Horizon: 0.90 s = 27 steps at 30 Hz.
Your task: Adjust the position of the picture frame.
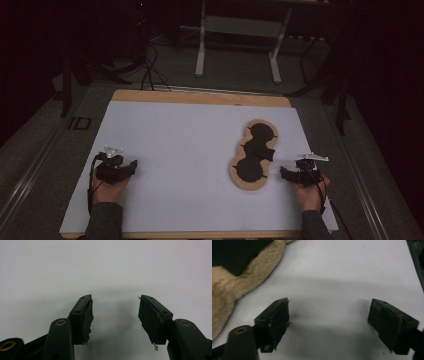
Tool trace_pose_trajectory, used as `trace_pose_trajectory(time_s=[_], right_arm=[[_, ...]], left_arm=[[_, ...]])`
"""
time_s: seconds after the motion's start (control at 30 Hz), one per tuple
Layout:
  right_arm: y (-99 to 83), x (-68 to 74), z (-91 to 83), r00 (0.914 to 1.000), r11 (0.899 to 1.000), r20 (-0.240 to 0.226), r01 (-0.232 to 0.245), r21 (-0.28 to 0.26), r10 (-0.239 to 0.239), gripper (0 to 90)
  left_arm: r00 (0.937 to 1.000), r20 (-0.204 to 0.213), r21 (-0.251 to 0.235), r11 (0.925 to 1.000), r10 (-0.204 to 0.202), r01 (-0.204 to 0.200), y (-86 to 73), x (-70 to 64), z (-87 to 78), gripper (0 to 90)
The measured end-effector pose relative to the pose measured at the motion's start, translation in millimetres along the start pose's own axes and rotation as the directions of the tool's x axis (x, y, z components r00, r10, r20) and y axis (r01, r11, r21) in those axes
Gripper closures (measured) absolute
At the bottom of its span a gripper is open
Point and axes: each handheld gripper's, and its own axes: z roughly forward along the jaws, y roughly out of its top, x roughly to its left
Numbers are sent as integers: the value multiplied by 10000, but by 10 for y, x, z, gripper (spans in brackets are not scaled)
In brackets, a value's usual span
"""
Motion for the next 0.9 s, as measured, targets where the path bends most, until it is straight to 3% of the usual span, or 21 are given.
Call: trace_pose_trajectory(time_s=[0.27, 0.33, 0.4, 0.63, 0.73, 0.9], right_arm=[[-8, 34, -173, 9987, 9957, -273, 411, -835, -436, 334], [-9, 47, -164, 9983, 9957, -358, 436, -817, -467, 346], [-9, 65, -148, 9979, 9962, -457, 423, -758, -458, 360], [24, 200, -176, 9944, 9918, -382, 952, -847, -987, 488], [30, 234, -182, 9924, 9900, -558, 1040, -948, -1096, 548], [18, 289, -140, 9849, 9887, -1228, 1093, -1029, -1216, 652]], left_arm=[[9992, 318, -432, 9988, 239, -225, 7, -19, -124, 452], [9994, 305, -418, 9990, 139, -127, 2, -14, -133, 450], [9983, 528, -415, 9987, -265, 287, -3, 7, -149, 448], [9971, 573, -347, 9980, -507, 527, 7, 46, -168, 437], [9973, 576, -175, 9987, -462, 472, 11, 44, -161, 448], [9986, 501, -202, 9996, -166, 176, 25, 21, -181, 455]])
